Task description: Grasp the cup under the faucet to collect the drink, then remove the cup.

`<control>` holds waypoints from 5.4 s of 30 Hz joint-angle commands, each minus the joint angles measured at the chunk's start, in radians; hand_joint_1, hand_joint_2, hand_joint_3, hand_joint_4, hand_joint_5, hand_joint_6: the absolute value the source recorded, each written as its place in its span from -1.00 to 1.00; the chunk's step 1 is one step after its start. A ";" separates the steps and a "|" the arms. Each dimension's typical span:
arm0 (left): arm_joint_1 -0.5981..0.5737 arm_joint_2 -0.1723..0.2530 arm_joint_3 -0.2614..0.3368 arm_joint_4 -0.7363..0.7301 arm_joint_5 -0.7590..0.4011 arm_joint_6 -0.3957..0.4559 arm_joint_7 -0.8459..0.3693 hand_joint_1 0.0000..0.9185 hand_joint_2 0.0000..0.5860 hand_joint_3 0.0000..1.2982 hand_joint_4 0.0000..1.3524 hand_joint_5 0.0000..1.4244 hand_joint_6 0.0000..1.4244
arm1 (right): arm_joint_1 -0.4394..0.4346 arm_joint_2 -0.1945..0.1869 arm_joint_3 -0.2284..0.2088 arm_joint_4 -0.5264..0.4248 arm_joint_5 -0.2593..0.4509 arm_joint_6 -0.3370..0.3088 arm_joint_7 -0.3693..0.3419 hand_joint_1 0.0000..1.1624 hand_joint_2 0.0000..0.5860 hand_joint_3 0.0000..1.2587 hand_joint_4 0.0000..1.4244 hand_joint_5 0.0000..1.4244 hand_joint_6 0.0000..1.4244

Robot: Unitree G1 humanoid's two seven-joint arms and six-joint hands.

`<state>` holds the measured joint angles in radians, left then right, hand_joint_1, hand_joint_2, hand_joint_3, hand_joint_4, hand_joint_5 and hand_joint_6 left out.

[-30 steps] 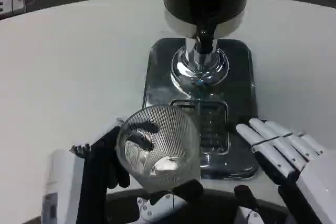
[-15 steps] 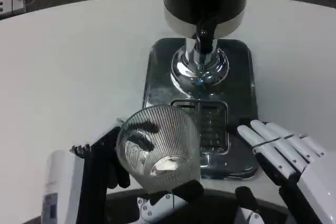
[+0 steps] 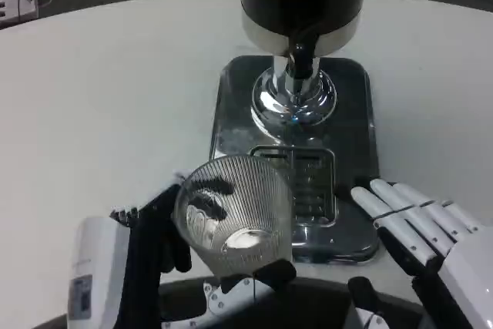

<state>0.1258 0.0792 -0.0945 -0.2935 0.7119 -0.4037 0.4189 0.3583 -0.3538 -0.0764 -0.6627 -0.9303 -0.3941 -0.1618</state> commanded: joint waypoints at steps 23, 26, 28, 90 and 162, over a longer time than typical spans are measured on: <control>-0.424 0.073 0.001 0.390 0.044 0.059 0.095 0.70 -0.97 0.64 0.69 0.67 0.77 | 0.069 0.022 -0.075 -0.011 0.023 0.007 -0.019 -0.32 0.89 -0.75 -0.82 -0.74 -0.63; -0.467 0.075 -0.013 0.446 0.053 0.070 0.113 0.70 -0.97 0.64 0.69 0.67 0.77 | 0.076 0.022 -0.088 -0.008 0.031 0.002 -0.023 -0.32 0.89 -0.75 -0.82 -0.74 -0.63; -0.495 0.076 -0.024 0.487 0.059 0.079 0.130 0.70 -0.97 0.64 0.69 0.67 0.77 | 0.080 0.023 -0.097 -0.007 0.034 -0.002 -0.026 -0.32 0.89 -0.75 -0.82 -0.74 -0.63; -0.547 0.133 -0.106 0.584 -0.061 0.150 0.154 -1.00 -0.85 -0.81 -1.00 -0.64 -0.75 | 0.164 0.027 -0.159 0.016 0.024 -0.153 -0.050 -0.32 0.89 -0.75 -0.82 -0.74 -0.63; -0.543 0.198 -0.126 -0.206 -0.194 0.377 -0.614 -1.00 -0.46 -1.00 -1.00 -0.80 -0.92 | 0.187 0.054 -0.117 0.004 0.019 -0.140 -0.049 -0.32 0.89 -0.75 -0.82 -0.74 -0.61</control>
<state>-0.4391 0.2468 -0.2055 -0.4847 0.4836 -0.0317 -0.1550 0.5375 -0.3109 -0.1937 -0.6450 -0.9257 -0.5402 -0.2088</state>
